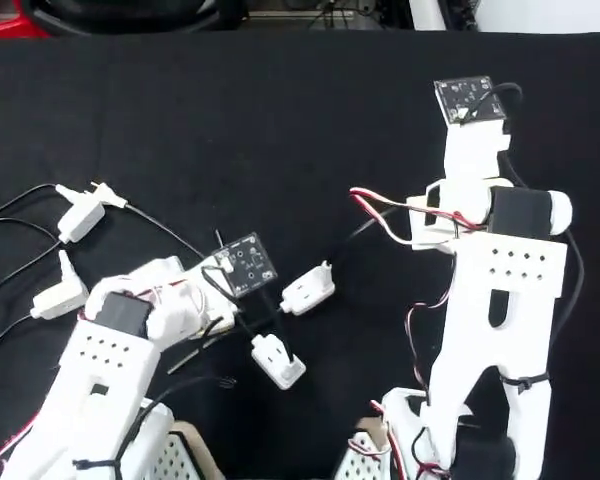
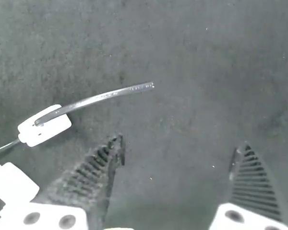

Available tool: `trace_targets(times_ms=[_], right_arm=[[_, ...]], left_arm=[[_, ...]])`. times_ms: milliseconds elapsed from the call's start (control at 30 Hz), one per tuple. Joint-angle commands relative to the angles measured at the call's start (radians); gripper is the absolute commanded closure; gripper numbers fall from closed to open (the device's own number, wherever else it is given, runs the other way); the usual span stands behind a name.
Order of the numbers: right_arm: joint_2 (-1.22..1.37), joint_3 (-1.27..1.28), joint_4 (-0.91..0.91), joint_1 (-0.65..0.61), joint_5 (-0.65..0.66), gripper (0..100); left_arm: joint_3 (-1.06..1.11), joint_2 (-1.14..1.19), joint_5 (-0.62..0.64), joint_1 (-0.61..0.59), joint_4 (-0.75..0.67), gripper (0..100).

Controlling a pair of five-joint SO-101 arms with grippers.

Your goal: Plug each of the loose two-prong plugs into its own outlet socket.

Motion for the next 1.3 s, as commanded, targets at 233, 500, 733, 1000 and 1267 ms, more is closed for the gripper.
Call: trace_targets(times_ms=[233, 500, 733, 1000, 1267], right_arm=[[0.001, -0.005, 0.000, -0.011, -0.002, 65.8], [0.001, 0.005, -0.003, -0.012, -0.002, 65.8], [0.001, 0.005, -0.003, -0.012, -0.002, 65.8], [-0.001, 0.050, -0.008, -0.009, 0.003, 65.8], [-0.001, 0.076, -0.038, -0.009, 0.005, 65.8]], left_arm=[[0.136, -0.005, -0.009, 0.019, -0.193, 91], [0.082, -0.005, 0.038, 0.025, -0.141, 91], [0.047, 0.180, 0.141, 0.070, -0.253, 90], [-0.203, 0.683, 0.132, 0.028, -0.270, 90], [-0.318, 0.772, -0.003, -0.136, -0.183, 90]])
